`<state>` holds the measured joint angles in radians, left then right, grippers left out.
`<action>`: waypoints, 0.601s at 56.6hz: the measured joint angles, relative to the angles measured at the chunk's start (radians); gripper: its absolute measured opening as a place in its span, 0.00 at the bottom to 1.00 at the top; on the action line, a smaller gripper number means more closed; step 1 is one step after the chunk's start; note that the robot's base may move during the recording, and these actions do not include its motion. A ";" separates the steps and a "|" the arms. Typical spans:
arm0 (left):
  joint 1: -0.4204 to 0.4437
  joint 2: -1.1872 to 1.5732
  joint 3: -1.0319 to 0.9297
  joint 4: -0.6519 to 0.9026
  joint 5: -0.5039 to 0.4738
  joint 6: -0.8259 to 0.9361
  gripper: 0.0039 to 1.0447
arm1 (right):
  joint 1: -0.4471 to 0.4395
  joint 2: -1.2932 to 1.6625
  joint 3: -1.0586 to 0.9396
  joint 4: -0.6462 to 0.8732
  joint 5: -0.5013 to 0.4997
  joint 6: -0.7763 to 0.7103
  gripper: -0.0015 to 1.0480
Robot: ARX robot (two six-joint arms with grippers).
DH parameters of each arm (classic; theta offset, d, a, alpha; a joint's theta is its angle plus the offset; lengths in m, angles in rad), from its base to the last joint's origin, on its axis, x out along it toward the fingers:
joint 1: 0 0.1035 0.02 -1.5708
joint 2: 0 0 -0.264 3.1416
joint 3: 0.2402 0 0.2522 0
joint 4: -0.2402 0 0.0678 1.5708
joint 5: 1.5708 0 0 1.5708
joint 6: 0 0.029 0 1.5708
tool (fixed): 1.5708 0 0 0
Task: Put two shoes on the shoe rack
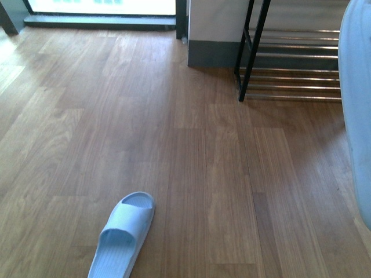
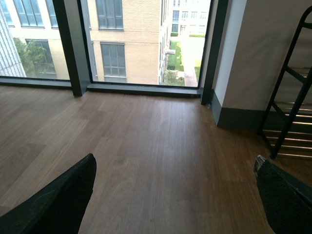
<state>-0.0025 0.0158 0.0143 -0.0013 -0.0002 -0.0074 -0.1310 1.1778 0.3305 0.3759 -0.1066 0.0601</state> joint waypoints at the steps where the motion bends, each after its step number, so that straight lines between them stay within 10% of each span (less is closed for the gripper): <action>1: 0.000 0.000 0.000 0.000 0.000 0.000 0.91 | 0.000 0.000 0.000 0.000 0.000 0.000 0.01; 20: -0.014 0.241 0.089 -0.180 -0.108 -0.102 0.91 | 0.000 0.000 0.000 0.000 0.002 0.000 0.01; 34: 0.017 1.126 0.098 0.465 -0.037 -0.053 0.91 | 0.000 0.000 0.000 0.000 0.002 0.000 0.01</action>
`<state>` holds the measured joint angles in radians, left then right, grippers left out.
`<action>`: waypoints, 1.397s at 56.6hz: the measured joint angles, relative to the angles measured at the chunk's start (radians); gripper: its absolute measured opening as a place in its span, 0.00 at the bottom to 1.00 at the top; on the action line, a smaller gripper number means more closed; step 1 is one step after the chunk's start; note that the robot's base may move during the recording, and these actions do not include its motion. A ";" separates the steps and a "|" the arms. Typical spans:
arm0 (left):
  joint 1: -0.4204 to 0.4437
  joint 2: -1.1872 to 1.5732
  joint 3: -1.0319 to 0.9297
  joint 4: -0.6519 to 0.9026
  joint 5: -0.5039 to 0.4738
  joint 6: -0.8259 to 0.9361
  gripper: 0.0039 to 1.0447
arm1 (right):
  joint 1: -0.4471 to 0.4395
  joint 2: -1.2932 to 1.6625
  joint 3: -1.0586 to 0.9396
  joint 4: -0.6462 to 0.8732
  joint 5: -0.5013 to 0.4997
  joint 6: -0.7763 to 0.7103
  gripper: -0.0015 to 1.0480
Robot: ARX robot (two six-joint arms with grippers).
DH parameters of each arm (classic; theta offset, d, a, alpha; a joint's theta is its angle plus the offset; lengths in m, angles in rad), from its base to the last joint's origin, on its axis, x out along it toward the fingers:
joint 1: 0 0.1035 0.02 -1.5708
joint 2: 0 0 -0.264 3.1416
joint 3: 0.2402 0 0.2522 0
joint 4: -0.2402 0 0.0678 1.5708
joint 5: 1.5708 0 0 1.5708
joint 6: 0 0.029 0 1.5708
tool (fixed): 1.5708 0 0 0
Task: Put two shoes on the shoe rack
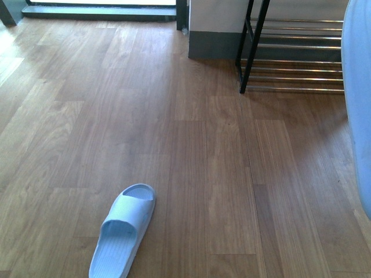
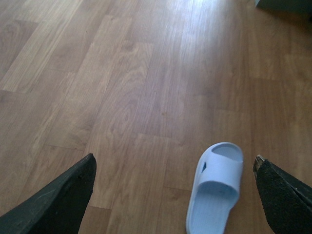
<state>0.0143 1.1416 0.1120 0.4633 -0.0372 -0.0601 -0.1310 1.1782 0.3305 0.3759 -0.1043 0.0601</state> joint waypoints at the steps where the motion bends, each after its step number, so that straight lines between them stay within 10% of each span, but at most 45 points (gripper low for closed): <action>1: 0.000 0.045 0.006 0.035 0.000 0.005 0.91 | 0.000 0.000 0.000 0.000 0.000 0.000 0.01; 16: -0.047 0.820 0.183 0.428 0.040 0.089 0.91 | 0.000 0.000 0.000 0.000 -0.001 0.000 0.01; 50: -0.130 1.562 0.717 0.305 0.039 0.426 0.91 | 0.000 0.000 0.000 0.000 -0.001 0.000 0.01; 79: -0.200 1.814 1.062 0.190 0.028 0.380 0.91 | 0.000 0.000 0.000 0.000 -0.001 0.000 0.01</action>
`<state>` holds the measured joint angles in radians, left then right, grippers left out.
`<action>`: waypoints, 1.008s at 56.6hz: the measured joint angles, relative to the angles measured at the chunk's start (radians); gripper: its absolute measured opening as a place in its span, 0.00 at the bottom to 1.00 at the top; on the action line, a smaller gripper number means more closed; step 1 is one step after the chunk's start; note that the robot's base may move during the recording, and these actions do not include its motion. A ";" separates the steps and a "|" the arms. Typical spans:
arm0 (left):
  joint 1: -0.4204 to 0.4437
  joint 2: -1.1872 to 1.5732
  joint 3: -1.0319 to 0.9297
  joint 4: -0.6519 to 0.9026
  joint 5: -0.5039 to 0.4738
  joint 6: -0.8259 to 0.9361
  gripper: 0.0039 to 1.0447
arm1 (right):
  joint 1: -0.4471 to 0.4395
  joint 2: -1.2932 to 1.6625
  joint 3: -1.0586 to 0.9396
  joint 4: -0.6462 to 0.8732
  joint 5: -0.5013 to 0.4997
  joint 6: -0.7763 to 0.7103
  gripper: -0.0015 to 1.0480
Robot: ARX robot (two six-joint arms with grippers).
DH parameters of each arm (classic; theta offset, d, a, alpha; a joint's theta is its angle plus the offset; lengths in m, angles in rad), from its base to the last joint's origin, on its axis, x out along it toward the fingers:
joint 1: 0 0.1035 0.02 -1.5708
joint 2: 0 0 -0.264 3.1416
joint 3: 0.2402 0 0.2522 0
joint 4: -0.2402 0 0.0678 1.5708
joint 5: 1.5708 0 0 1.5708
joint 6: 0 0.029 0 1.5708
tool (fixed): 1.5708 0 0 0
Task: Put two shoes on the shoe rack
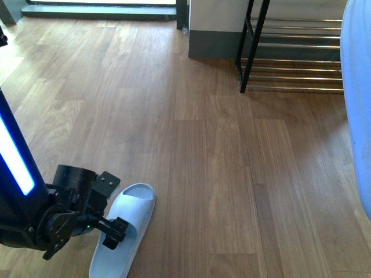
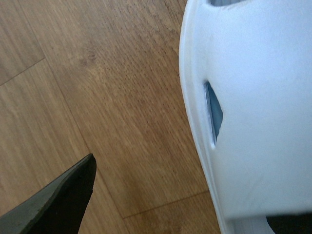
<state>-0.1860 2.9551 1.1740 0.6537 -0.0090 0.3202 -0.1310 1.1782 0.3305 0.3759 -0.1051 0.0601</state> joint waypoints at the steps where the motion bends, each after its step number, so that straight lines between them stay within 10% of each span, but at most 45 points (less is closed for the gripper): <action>1: -0.002 0.004 0.006 -0.001 0.004 0.000 0.91 | 0.000 0.000 0.000 0.000 0.000 0.000 0.01; 14: -0.019 0.039 0.074 -0.048 0.020 -0.002 0.76 | 0.000 0.000 0.000 0.000 0.000 0.000 0.01; 31: -0.015 0.077 0.141 -0.105 0.078 0.004 0.28 | 0.000 0.000 0.000 0.000 0.000 0.000 0.01; 57: 0.022 0.016 0.037 0.130 -0.030 -0.078 0.08 | 0.000 0.000 0.000 0.000 0.000 0.000 0.01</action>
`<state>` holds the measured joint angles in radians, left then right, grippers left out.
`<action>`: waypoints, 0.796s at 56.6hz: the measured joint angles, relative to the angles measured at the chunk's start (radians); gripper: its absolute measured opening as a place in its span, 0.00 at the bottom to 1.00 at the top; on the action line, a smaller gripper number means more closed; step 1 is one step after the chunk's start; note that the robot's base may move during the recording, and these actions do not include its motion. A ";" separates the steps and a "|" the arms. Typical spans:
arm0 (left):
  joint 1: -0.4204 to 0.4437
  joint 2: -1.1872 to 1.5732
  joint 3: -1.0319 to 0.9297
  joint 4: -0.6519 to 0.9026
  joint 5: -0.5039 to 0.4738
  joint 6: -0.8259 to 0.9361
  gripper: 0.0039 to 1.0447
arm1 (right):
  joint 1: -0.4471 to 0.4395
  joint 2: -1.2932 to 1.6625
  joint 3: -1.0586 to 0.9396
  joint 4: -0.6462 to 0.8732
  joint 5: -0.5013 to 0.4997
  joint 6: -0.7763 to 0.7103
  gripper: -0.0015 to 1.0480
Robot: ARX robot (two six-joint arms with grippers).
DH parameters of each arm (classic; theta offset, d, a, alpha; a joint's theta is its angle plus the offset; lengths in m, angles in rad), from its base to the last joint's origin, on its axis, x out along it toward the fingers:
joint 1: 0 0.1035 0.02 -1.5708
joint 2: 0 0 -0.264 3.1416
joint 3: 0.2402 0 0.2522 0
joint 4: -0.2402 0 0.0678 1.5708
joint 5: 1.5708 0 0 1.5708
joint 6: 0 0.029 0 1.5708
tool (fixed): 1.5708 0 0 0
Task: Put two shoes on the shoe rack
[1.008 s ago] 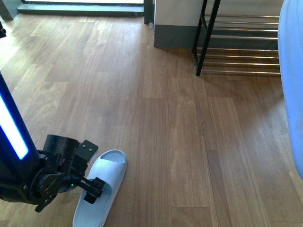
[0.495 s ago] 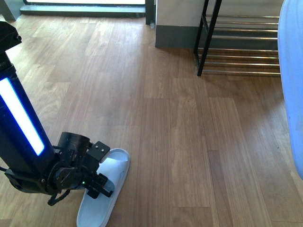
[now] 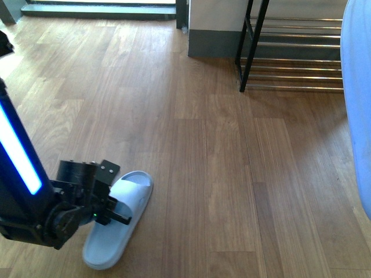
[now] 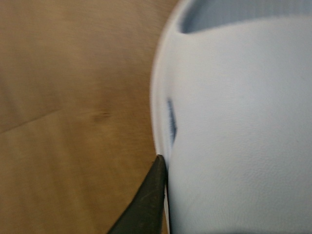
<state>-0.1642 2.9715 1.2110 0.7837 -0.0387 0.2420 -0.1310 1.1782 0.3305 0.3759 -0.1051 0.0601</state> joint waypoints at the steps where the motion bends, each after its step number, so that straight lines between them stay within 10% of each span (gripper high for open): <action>1: 0.005 -0.011 -0.013 0.008 -0.006 -0.003 0.06 | 0.000 0.000 0.000 0.000 0.000 0.000 0.01; 26: 0.150 -0.871 -0.693 0.007 -0.090 -0.053 0.01 | 0.000 0.000 0.000 0.000 0.000 0.000 0.01; 45: 0.143 -1.815 -0.938 -0.511 -0.138 -0.064 0.01 | 0.000 0.000 0.000 0.000 0.001 0.000 0.01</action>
<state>-0.0208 1.1564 0.2726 0.2726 -0.1772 0.1780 -0.1310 1.1782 0.3305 0.3759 -0.1043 0.0601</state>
